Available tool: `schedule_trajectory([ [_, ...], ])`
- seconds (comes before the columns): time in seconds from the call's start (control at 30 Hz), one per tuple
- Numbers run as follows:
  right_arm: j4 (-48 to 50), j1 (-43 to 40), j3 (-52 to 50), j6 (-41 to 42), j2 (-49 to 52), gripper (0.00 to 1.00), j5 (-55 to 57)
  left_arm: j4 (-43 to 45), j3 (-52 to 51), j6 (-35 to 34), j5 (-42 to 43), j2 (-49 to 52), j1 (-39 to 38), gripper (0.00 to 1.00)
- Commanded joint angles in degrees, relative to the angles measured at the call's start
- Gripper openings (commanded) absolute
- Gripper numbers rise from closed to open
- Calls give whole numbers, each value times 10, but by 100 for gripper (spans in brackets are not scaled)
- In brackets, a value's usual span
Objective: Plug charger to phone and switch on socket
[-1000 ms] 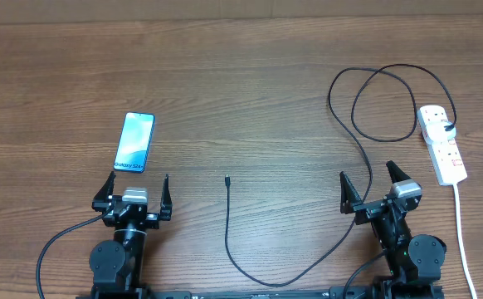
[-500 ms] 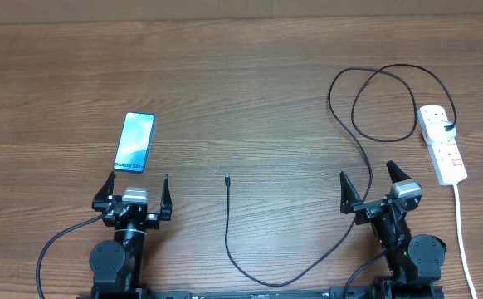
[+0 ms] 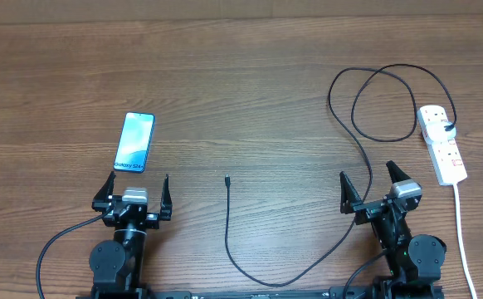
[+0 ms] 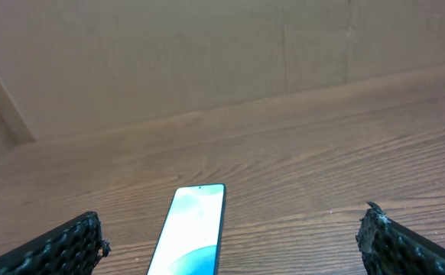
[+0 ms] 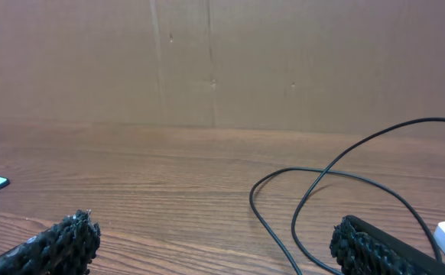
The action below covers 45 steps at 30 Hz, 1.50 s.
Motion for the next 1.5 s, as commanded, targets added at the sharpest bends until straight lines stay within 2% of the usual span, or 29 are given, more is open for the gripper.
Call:
schedule_trajectory([
  [0.0,4,3,-6,-1,-3,100,4,1,-2,10,13,-4,-5,100],
  [0.23,4,3,-6,-1,-3,100,4,1,-2,12,2,-4,-3,100],
  [0.33,4,3,-6,-1,-3,100,4,68,-1,11,-19,-4,-4,99],
  [0.4,4,3,-6,-1,-3,100,4,97,13,-21,-18,-4,-3,100],
  [0.63,4,3,-6,-1,-3,100,4,82,134,-161,-16,6,-4,100],
  [0.77,4,3,-6,-1,-3,100,4,68,228,-213,28,45,-3,100],
  [0.93,4,3,-6,-1,-3,100,4,-45,405,-228,99,157,-4,100],
  [1.07,4,3,-6,-1,-3,100,4,-179,583,-220,132,288,-3,100],
  [1.2,4,3,-6,-1,-3,100,4,-335,770,-181,147,434,-4,100],
  [1.33,4,3,-6,-1,-3,100,4,-490,942,-172,147,577,-4,99],
  [1.47,4,3,-6,-1,-3,100,4,-607,1062,-167,146,693,-4,100],
])
